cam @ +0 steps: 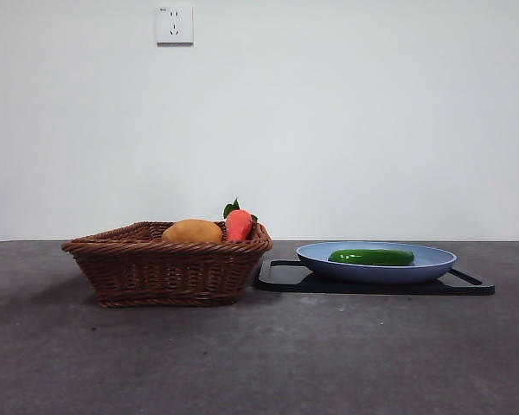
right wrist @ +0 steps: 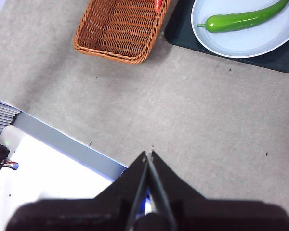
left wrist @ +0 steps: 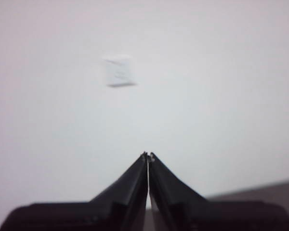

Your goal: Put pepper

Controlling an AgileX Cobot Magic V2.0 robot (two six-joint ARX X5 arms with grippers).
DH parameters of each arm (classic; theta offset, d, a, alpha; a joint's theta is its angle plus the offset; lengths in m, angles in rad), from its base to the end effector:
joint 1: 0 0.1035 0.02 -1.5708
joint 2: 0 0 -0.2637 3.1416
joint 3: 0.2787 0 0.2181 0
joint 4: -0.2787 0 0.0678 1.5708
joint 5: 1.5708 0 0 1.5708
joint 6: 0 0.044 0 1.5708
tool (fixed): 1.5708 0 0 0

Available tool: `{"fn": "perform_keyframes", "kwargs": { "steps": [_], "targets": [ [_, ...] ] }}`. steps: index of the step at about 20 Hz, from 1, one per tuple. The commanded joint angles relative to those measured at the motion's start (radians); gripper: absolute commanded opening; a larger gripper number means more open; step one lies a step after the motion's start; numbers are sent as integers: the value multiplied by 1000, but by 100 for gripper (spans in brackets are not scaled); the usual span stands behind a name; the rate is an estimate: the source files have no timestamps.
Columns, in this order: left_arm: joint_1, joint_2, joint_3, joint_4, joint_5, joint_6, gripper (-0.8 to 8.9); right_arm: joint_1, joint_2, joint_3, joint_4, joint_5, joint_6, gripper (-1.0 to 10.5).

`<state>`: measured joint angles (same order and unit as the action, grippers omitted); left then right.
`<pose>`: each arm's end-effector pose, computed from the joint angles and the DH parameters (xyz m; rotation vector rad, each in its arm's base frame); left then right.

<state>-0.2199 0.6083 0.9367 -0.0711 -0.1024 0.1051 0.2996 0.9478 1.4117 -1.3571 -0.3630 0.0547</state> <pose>0.0894 -0.0154 0.4070 0.0631 -0.2599 -0.1034 0.0863 0.0430 0.3803 0.0779 0.9251 0.5924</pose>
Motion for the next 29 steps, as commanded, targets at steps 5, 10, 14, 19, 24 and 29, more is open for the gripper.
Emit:
{"fn": "perform_keyframes", "kwargs": {
  "steps": [5, 10, 14, 19, 24, 29],
  "targets": [
    [157, -279, -443, 179, -1, 15, 8, 2, 7, 17, -13, 2, -8, 11],
    [192, -427, -699, 182, 0, -85, 8, 2, 8, 17, -13, 3, -8, 11],
    [195, -493, -825, 183, 0, -106, 8, 2, 8, 17, -13, 3, -8, 11],
    [195, -547, -923, 180, -1, -132, 8, 2, 8, 17, -13, 3, -8, 11],
    [195, -583, -930, 68, -1, -132, 8, 2, 8, 17, -13, 2, -8, 11],
    [195, -583, -930, -49, 3, -166, 8, 2, 7, 17, -13, 3, -8, 11]
  ]
}}
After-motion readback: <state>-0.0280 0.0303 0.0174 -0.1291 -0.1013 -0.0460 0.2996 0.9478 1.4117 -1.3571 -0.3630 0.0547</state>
